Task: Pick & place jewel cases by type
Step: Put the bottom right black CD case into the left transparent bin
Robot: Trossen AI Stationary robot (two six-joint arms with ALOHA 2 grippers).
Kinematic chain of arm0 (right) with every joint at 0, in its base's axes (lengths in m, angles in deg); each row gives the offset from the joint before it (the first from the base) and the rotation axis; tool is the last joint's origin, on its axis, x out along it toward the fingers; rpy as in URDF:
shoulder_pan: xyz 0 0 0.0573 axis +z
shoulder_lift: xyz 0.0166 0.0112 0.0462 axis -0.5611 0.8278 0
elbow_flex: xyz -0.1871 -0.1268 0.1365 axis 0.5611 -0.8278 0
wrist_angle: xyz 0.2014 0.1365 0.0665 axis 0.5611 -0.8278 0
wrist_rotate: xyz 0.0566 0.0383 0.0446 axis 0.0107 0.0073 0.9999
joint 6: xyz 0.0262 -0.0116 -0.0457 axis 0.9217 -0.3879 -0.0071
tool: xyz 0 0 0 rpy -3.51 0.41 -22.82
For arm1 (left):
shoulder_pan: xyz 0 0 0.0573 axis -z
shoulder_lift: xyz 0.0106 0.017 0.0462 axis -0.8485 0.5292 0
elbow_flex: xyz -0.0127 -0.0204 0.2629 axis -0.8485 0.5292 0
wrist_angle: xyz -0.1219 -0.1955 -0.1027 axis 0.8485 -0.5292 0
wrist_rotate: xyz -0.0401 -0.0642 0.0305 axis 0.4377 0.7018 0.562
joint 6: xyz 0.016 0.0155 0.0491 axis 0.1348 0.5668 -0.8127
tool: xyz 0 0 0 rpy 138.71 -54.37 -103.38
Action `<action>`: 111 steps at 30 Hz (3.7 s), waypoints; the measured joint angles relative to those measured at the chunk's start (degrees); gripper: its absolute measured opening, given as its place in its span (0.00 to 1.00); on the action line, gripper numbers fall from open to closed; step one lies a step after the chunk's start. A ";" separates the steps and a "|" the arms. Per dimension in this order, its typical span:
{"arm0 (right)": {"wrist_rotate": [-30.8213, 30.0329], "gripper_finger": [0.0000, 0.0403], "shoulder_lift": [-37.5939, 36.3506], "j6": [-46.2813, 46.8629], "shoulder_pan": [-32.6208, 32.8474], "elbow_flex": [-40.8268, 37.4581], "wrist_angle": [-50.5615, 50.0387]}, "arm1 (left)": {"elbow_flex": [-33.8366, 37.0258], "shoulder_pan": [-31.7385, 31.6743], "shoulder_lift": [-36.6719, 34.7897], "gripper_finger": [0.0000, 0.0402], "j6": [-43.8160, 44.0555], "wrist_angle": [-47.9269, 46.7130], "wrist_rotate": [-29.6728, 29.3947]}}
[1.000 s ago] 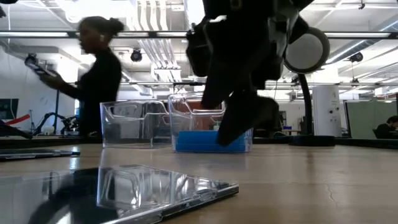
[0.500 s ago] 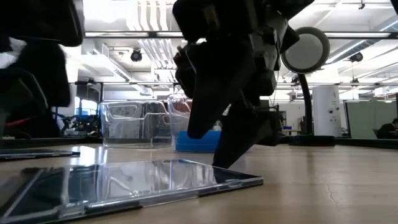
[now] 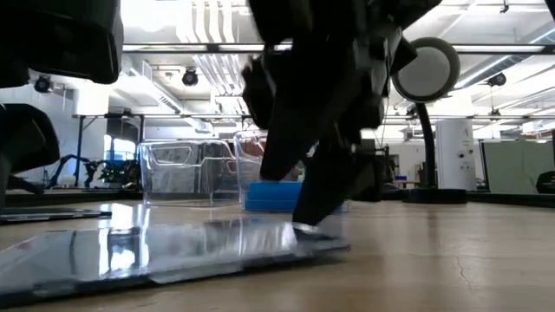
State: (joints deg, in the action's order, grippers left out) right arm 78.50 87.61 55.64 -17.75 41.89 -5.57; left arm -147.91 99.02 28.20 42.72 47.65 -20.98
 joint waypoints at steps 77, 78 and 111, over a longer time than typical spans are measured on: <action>-7.91 0.02 -19.34 -9.45 -14.04 3.30 -1.10 | 0.19 7.07 -17.37 0.37 21.08 -23.14 -16.89; -10.48 0.02 -20.32 -12.39 -15.09 4.42 -1.94 | 0.24 7.67 -18.55 0.37 23.00 -24.27 -18.25; 5.49 0.03 13.49 -47.93 -38.73 55.34 -52.41 | 1.89 6.16 -23.02 0.37 33.55 -24.69 -35.89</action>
State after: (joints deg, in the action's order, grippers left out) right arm 83.99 101.10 7.70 -56.48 97.23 -57.98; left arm -146.02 105.18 5.19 76.27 22.97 -56.87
